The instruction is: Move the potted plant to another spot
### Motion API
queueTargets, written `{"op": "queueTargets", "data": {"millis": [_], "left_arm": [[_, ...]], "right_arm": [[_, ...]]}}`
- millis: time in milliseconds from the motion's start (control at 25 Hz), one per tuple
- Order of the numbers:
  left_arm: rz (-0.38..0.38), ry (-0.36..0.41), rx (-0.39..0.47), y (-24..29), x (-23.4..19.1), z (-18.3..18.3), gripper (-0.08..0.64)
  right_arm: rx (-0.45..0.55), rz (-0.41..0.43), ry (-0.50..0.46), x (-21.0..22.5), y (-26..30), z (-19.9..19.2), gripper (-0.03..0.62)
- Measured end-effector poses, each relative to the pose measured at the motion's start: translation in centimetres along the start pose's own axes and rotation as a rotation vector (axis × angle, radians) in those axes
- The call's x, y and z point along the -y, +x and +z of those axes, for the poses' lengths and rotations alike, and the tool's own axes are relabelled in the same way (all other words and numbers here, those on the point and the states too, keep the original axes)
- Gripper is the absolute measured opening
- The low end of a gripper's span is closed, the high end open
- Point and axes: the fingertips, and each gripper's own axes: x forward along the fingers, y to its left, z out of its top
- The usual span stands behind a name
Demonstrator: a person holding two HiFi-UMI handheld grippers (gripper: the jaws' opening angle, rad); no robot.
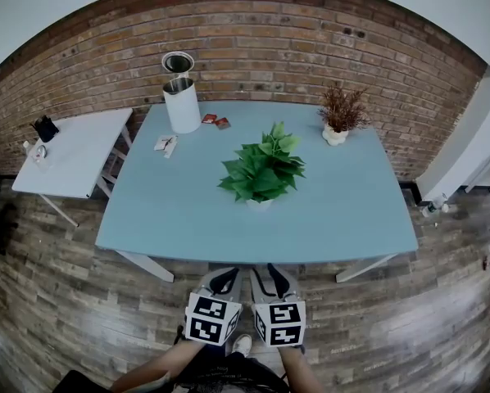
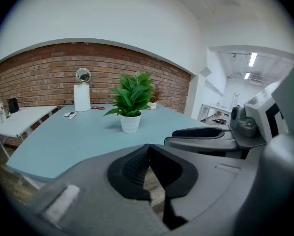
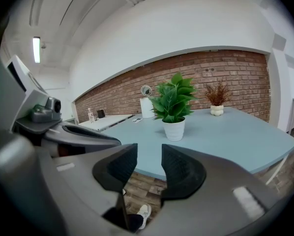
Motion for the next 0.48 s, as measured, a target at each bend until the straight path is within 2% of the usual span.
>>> {"op": "queueTargets", "data": {"millis": [480], "left_arm": [[-0.012,-0.014,0.006,4.4,-3.6,2.5,0.002]], "right_arm": [[-0.013,-0.06,-0.027,3.0,5.9,1.6,0.206]]}}
